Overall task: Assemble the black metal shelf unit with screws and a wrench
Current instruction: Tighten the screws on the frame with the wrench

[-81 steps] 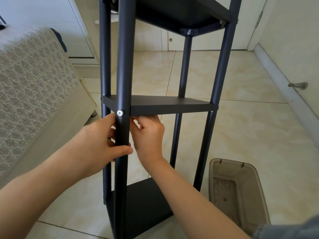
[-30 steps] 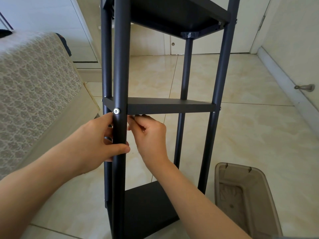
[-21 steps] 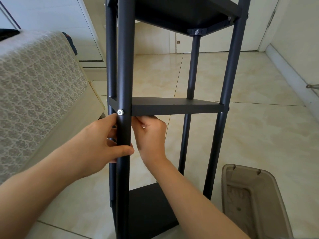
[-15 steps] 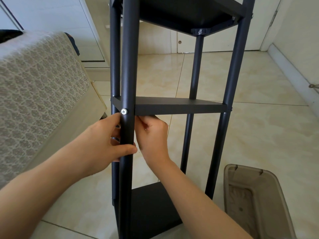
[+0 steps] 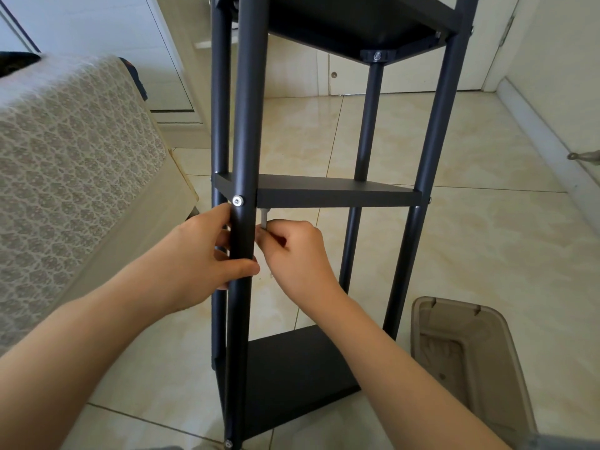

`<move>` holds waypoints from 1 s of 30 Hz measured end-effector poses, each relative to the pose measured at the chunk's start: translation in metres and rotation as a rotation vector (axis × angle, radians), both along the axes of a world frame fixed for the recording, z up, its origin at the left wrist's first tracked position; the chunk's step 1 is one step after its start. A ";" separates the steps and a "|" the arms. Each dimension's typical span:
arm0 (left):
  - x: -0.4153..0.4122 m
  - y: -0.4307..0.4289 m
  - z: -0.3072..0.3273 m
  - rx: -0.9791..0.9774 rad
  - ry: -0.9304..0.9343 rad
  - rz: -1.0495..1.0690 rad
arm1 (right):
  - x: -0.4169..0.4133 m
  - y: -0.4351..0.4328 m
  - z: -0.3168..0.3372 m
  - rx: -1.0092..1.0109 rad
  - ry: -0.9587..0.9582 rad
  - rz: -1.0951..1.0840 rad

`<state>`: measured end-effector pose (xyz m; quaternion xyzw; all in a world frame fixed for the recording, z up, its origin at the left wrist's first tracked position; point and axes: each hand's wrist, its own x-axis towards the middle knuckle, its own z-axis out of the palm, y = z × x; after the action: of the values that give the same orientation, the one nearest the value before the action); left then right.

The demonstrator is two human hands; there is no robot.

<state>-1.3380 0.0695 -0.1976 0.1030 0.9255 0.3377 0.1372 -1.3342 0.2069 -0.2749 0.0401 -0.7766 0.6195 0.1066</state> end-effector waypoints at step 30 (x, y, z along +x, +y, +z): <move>0.001 0.002 0.002 -0.010 0.005 -0.026 | -0.005 0.011 0.010 -0.072 -0.004 0.032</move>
<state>-1.3372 0.0717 -0.1954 0.1153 0.9262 0.3307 0.1397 -1.3395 0.2175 -0.2648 0.0474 -0.7533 0.6488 0.0966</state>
